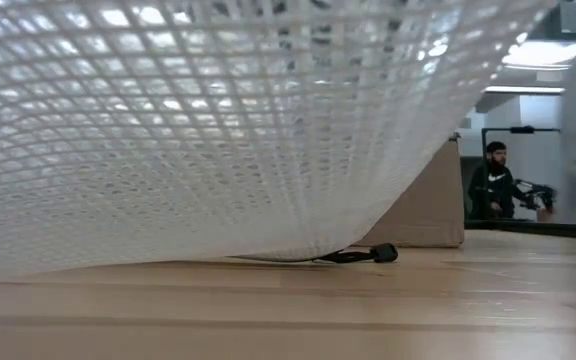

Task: Unpack boxes
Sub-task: Open the box using the cutter

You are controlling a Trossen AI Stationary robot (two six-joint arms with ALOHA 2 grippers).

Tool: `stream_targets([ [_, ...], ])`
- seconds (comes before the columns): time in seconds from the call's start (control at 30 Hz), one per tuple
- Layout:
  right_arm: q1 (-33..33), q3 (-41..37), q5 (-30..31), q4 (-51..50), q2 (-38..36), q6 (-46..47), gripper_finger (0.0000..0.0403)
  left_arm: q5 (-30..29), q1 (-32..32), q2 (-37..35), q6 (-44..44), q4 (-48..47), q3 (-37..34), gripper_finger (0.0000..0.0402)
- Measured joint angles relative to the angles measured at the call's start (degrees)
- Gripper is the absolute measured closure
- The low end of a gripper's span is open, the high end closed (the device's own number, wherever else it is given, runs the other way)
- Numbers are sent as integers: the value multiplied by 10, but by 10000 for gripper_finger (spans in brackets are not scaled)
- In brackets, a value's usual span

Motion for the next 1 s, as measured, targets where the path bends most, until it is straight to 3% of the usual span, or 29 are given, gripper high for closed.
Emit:
stream_targets([
  [0.17,0,0,-2,1,7,-3,301,0,0,0,0,-5,0,275],
  [0.37,6,0,-1,3,16,0,298,2,0,0,-6,-14,-1,280],
  [0.5,2,0,0,-8,6,2,228,2,2,-1,-22,-17,-1,280],
  [0.6,-2,21,2,-85,-11,4,177,1,10,-15,-24,-52,-1,280],
  [0.73,-8,39,2,-214,-43,29,155,1,37,-61,-15,-136,-1,280],
  [0.8,-9,31,2,-232,-61,46,152,2,53,-85,-15,-162,-1,280],
  [0.9,-5,-25,2,-188,-103,65,151,28,72,-119,-23,-145,-16,280],
  [1.0,0,-119,7,-18,-160,87,150,46,87,-146,-49,-81,-49,280],
])
